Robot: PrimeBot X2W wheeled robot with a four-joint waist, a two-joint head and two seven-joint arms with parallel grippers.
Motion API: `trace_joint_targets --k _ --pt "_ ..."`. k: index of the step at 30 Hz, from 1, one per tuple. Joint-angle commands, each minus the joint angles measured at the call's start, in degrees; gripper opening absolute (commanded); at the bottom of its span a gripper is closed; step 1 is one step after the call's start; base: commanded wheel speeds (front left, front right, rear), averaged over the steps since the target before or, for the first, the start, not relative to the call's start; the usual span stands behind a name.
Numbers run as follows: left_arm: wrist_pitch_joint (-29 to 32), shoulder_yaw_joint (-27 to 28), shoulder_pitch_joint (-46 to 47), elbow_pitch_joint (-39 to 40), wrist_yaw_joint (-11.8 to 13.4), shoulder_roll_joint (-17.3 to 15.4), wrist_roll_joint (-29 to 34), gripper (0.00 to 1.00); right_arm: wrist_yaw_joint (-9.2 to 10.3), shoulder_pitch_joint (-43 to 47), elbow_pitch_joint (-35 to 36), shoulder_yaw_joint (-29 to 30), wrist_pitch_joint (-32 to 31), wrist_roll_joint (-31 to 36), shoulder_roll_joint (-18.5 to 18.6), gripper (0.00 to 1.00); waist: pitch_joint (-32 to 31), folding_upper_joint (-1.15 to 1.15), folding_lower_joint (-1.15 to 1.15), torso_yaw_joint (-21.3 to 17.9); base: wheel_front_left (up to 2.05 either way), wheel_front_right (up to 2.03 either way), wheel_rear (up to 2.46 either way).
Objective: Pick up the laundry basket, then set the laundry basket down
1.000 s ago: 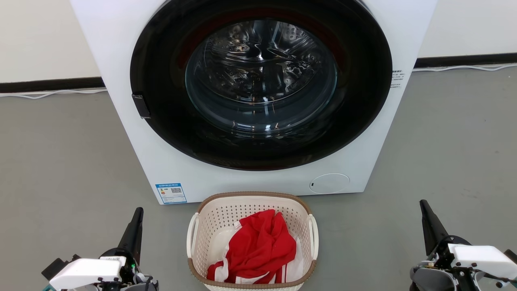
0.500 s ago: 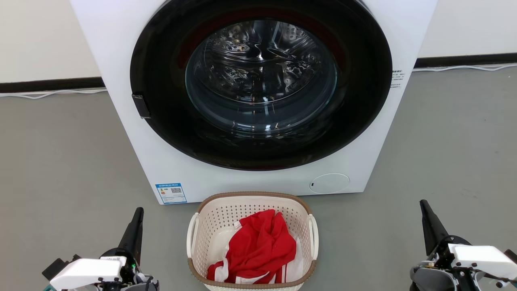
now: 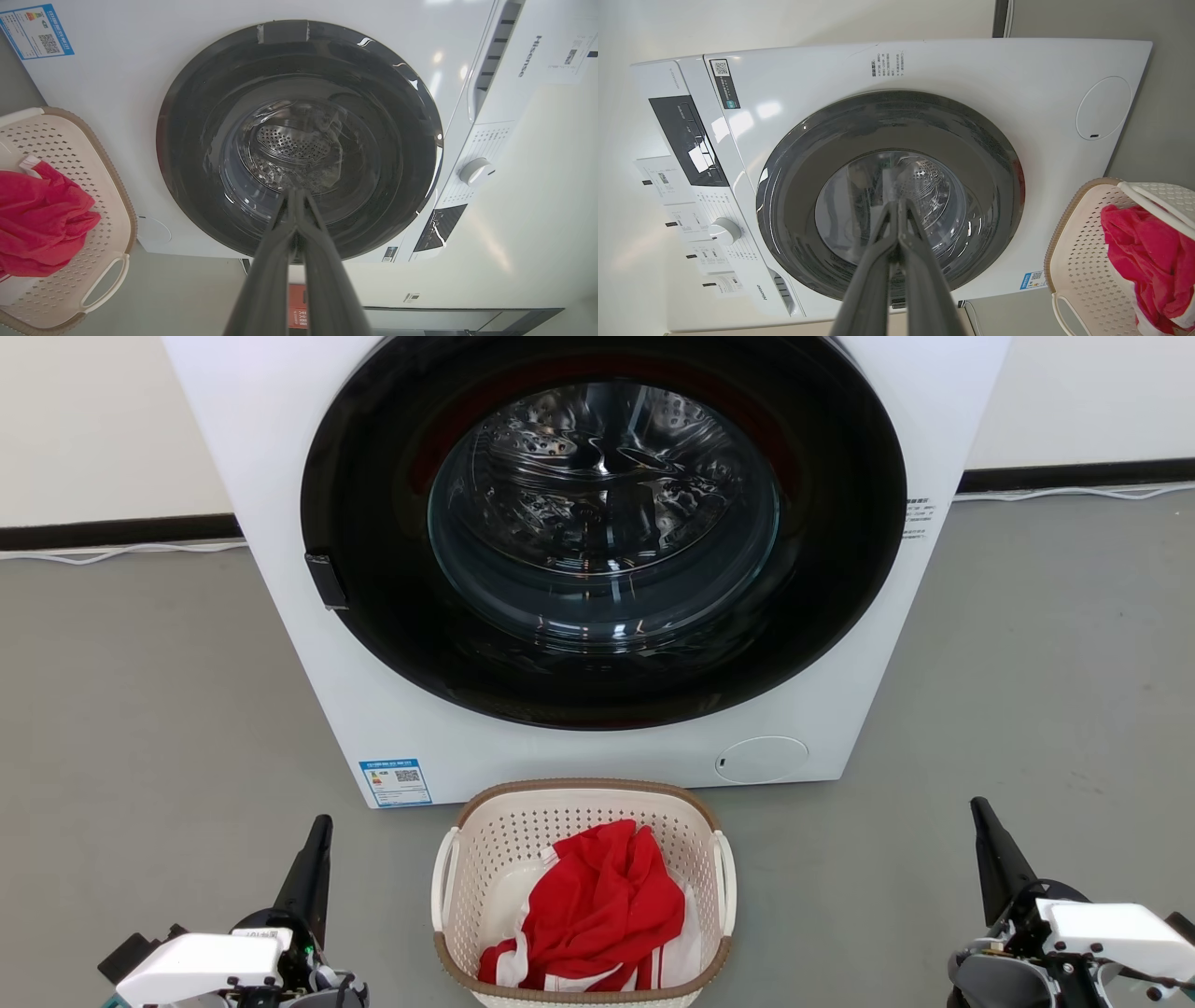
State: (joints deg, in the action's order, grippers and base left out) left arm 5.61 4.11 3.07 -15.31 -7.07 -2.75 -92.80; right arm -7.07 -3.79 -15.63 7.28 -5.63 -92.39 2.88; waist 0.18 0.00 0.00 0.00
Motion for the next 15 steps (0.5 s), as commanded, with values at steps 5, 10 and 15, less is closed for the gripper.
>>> trace_joint_targets --k 5,10,15 --pt "0.47 1.9 3.07 1.28 -0.42 -0.52 0.21 0.0 -0.42 -2.37 1.62 -1.06 -0.61 -0.02 0.25 0.0 0.0 0.0 0.0 0.0 0.0 0.0 0.0" --pt "0.5 1.94 3.07 1.28 -0.42 -0.49 0.25 0.0 -0.42 -2.37 1.62 -1.03 -0.63 0.0 0.23 0.0 0.0 0.0 0.0 0.0 0.0 0.0 0.0" --pt "0.53 1.97 3.08 1.28 -0.42 -0.47 0.28 0.0 -0.42 -2.37 1.62 -1.01 -0.65 0.02 0.21 0.0 0.0 0.0 0.0 0.0 0.0 0.0 0.0"
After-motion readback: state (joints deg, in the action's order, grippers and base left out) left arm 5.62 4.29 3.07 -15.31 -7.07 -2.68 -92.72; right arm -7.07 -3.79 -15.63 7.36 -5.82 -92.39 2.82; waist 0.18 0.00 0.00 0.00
